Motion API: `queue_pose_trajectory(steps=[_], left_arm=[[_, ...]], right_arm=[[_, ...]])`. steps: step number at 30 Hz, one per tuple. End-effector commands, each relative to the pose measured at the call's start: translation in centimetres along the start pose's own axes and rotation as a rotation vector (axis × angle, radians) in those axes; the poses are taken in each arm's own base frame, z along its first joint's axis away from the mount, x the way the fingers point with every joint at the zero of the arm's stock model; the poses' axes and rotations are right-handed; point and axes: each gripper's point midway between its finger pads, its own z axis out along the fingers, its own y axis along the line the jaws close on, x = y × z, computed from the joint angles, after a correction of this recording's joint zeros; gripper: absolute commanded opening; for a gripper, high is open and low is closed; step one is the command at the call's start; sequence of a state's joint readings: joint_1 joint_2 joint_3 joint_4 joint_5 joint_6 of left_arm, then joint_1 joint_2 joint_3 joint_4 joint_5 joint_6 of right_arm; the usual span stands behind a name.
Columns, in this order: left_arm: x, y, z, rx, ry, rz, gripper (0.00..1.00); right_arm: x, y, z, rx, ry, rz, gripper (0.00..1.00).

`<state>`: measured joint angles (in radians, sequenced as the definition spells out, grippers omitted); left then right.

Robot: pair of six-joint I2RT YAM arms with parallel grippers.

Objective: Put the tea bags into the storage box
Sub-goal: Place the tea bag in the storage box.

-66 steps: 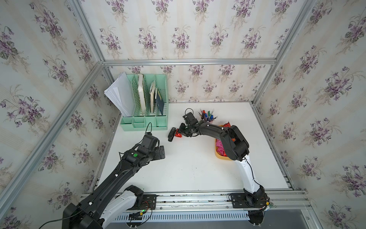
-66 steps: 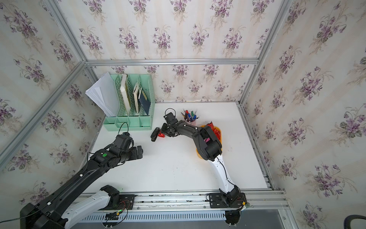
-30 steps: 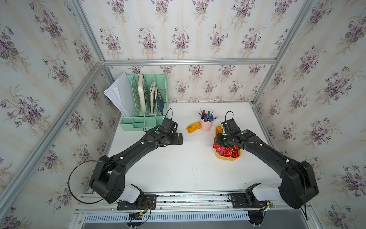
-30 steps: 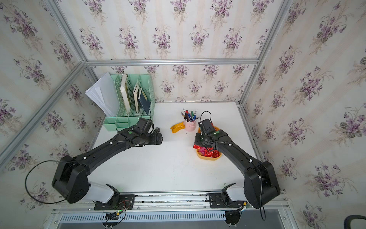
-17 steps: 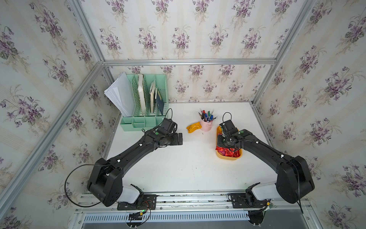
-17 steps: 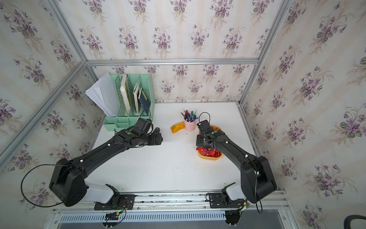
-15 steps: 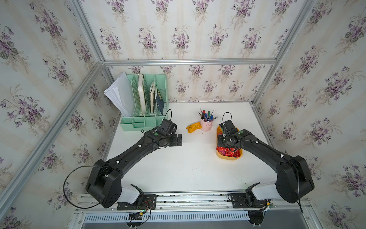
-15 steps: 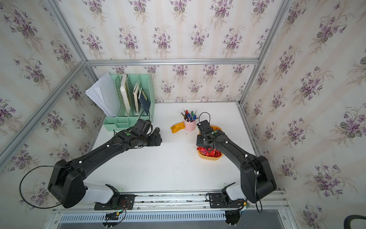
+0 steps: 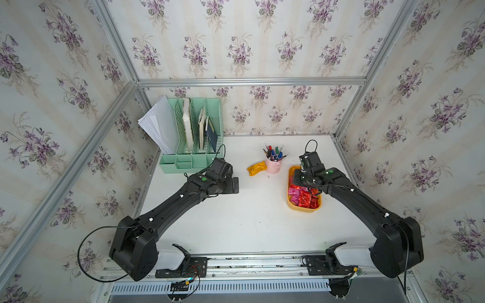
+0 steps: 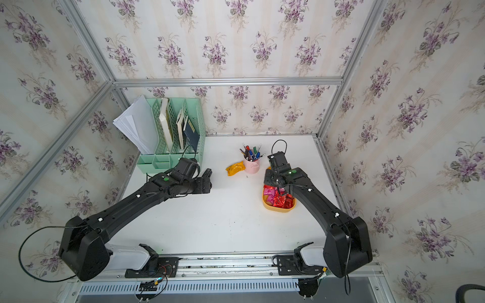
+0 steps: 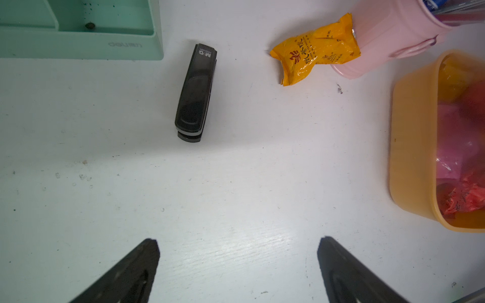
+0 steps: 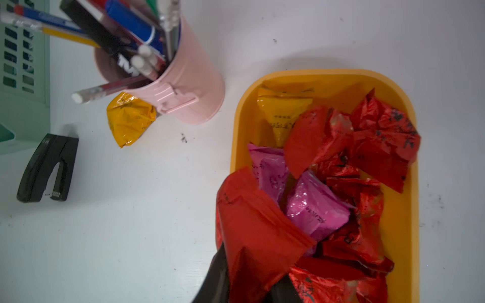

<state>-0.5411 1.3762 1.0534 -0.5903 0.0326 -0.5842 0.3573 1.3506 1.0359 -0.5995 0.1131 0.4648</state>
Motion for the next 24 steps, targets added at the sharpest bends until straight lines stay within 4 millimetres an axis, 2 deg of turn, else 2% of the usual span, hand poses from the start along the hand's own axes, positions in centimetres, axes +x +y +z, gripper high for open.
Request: queue_pose_trajectory(steps=[1,4,6,9,12,14,17,20,24], left_arm=[[-0.3,-0.4,-0.1,0.01,0.007,0.009,0.99],[-0.4,-0.5,-0.2,0.01,0.011,0.019,0.99],[-0.5,-0.5,-0.3,0.006,0.01,0.024,0.99],[-0.4,-0.3,-0.3,-0.002,0.006,0.019,0.99],[-0.2,-0.2,-0.2,-0.003,0.007,0.007,0.99],[-0.1,0.0,-0.2,-0.005,0.008,0.003,0.99],[0.1,0.2,-0.3,-0.011,0.005,0.002,0.99],[0.3,0.5,-0.3,-0.022,-0.001,0.008,0.99],[0.1,0.7,-0.3,-0.03,-0.006,0.013,0.99]], right_arm=[[0.1,-2.2,0.8,0.021,0.031,0.069,0.22],[0.1,-3.1,2.0,-0.012,0.046,0.125,0.23],[0.3,-2.7,2.7,-0.05,0.069,0.123,0.26],[0.6,-2.3,3.2,-0.064,0.092,0.12,0.36],[-0.5,-2.6,2.2,-0.043,0.046,0.119,0.56],[-1.4,-3.1,1.3,-0.01,0.014,0.126,0.62],[-2.8,-3.4,0.0,0.025,-0.031,0.144,0.65],[-3.8,-1.7,-1.2,-0.01,-0.077,0.156,0.66],[-3.0,3.0,-1.0,-0.129,-0.064,0.181,0.65]])
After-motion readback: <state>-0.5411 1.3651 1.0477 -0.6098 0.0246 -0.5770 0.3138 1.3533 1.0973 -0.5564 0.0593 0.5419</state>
